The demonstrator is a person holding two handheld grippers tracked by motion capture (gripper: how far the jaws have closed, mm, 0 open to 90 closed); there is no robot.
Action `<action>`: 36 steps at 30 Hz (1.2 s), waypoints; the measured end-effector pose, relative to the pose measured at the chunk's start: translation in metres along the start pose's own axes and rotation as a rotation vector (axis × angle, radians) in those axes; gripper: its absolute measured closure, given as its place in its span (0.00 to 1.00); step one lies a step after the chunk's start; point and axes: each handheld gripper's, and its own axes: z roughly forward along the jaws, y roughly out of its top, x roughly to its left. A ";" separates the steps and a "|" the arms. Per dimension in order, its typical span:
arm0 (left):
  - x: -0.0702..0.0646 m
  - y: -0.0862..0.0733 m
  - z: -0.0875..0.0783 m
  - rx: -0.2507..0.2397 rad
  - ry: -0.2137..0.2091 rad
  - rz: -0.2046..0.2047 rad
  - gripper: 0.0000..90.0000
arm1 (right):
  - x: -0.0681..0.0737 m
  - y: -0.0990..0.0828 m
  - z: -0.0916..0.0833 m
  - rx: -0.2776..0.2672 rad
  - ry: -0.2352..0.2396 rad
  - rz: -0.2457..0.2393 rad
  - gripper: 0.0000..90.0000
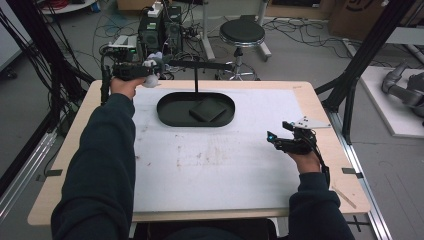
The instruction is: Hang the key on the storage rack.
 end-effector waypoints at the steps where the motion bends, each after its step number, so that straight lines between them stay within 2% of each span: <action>1: 0.003 -0.005 -0.001 0.006 0.013 -0.003 0.40 | 0.000 0.000 0.000 0.001 0.000 -0.001 0.27; 5: 0.012 -0.026 -0.001 0.026 0.045 -0.008 0.40 | 0.001 -0.001 0.000 0.005 0.001 0.005 0.27; 8: 0.011 -0.038 0.006 0.049 0.042 -0.006 0.40 | 0.001 -0.001 0.001 0.006 0.004 -0.007 0.27; 10: 0.007 -0.042 0.013 0.068 0.051 0.006 0.40 | 0.003 0.000 0.002 0.012 0.007 -0.008 0.27; 13: 0.001 -0.047 0.028 0.107 0.066 0.046 0.40 | 0.003 -0.001 0.002 0.014 0.005 -0.008 0.27; 15: -0.004 -0.050 0.036 0.115 0.080 0.060 0.40 | 0.003 -0.001 0.001 0.013 0.004 -0.005 0.27; 20: -0.006 -0.059 0.050 0.141 0.133 0.067 0.37 | 0.001 -0.002 -0.001 0.007 0.005 -0.006 0.27; 23: -0.005 -0.065 0.054 0.157 0.128 0.059 0.35 | 0.001 -0.002 -0.001 0.003 0.004 -0.013 0.27; 28: -0.001 -0.073 0.051 0.161 0.132 0.049 0.34 | 0.002 -0.002 -0.002 -0.002 0.008 -0.016 0.27; 33: 0.011 -0.084 0.040 0.197 0.131 -0.003 0.34 | 0.005 -0.001 -0.002 -0.006 0.014 -0.025 0.27; 34: 0.012 -0.086 0.035 0.180 0.130 -0.018 0.34 | 0.005 -0.001 -0.003 -0.006 0.016 -0.029 0.27; 36: 0.011 -0.089 0.025 0.145 0.116 -0.021 0.36 | 0.004 -0.001 -0.004 -0.011 0.017 -0.026 0.27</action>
